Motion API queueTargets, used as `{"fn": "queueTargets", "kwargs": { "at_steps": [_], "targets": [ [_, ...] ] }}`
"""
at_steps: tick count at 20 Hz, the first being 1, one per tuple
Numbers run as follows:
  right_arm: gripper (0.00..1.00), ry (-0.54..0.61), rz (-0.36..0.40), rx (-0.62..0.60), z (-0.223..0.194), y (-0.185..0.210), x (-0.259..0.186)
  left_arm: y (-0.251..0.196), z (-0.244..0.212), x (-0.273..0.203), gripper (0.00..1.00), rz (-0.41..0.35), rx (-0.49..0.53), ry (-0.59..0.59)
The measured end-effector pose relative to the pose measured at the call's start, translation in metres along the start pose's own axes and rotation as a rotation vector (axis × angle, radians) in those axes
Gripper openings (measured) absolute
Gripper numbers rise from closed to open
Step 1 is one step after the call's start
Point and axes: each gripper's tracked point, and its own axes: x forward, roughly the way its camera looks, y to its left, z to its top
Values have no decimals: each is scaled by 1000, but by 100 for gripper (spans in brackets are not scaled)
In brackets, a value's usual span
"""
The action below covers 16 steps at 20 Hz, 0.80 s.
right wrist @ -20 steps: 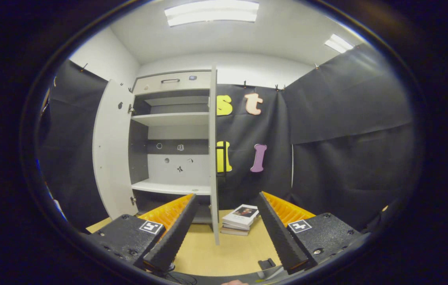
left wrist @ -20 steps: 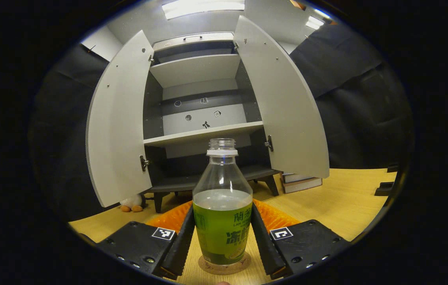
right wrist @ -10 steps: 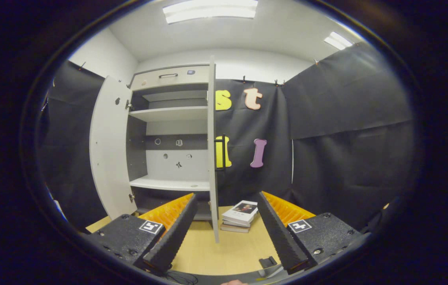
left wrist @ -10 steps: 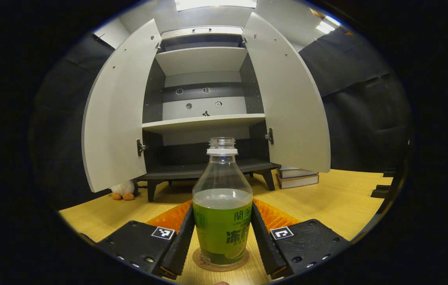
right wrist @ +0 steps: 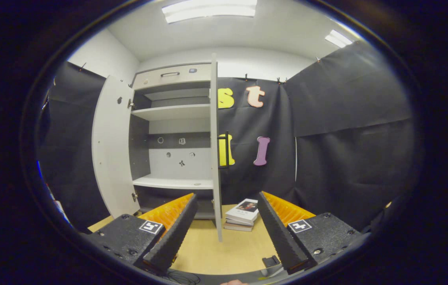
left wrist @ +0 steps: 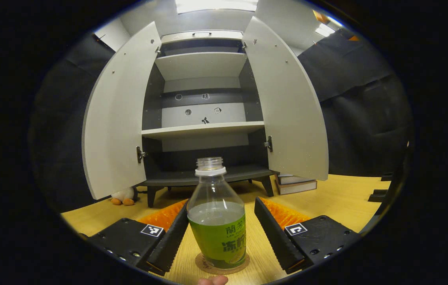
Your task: Grasp the bottle in the cabinet with the left hand and place it on the coaster, then close the right door with the right hand and the left door with the left hand.
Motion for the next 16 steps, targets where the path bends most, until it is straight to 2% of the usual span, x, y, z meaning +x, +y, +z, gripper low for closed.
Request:
{"fn": "queueTargets", "kwargs": {
  "at_steps": [7, 16],
  "targets": [
    [100, 11, 12, 16, -10, -2, 2, 16, 47, -4, 95, 4, 2, -67],
    [100, 0, 31, 62, -32, -9, 11, 31, 154, -33, 95, -26, -34, -141]
  ]
}}
